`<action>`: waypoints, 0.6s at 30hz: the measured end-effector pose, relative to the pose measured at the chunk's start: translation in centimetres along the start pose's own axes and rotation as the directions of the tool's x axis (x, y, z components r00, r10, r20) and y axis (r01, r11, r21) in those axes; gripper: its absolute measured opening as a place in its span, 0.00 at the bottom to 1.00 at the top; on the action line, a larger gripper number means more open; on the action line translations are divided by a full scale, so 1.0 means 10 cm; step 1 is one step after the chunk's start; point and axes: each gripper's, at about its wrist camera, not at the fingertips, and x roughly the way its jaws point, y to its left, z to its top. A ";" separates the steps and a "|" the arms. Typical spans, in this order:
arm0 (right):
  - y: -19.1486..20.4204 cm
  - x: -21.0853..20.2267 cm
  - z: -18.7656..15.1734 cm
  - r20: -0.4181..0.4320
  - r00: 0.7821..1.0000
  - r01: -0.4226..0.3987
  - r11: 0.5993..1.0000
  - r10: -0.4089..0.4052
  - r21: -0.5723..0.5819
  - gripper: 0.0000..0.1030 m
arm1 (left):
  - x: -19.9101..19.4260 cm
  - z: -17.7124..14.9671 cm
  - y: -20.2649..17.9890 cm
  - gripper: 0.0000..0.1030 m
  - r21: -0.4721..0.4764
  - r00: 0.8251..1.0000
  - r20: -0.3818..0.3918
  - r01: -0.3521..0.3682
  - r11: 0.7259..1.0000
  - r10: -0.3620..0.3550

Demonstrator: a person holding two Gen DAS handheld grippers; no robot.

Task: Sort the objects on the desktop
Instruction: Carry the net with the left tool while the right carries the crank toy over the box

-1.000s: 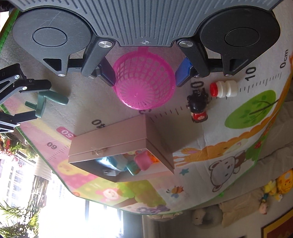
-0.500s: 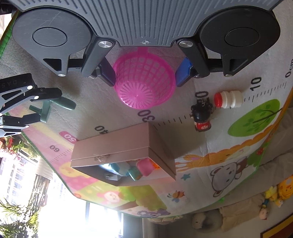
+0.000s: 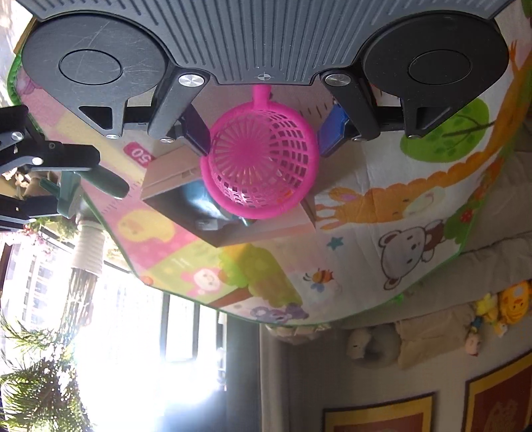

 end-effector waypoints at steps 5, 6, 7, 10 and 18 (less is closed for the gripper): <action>-0.12 -0.08 0.21 0.077 0.997 0.028 0.999 -0.030 0.027 0.69 | 0.40 0.49 0.02 0.74 -0.052 1.000 0.006 0.030 0.998 -0.029; -0.15 -0.08 0.25 0.087 0.995 0.036 0.999 -0.039 0.034 0.69 | 0.51 0.57 0.04 0.74 -0.071 0.999 0.000 0.039 0.997 -0.039; -0.19 -0.07 0.30 0.099 0.994 0.042 0.998 -0.046 0.039 0.69 | 0.62 0.65 0.06 0.74 -0.087 0.999 -0.003 0.044 0.995 -0.045; -0.31 -0.04 0.44 0.129 0.989 0.067 0.997 -0.073 0.046 0.69 | 0.98 0.83 0.09 0.74 -0.139 0.999 -0.007 0.046 0.989 -0.047; -0.73 0.52 0.66 0.065 0.995 0.073 0.990 -0.081 0.120 0.69 | 1.33 0.88 0.51 0.93 -0.278 0.993 0.004 0.113 0.954 -0.117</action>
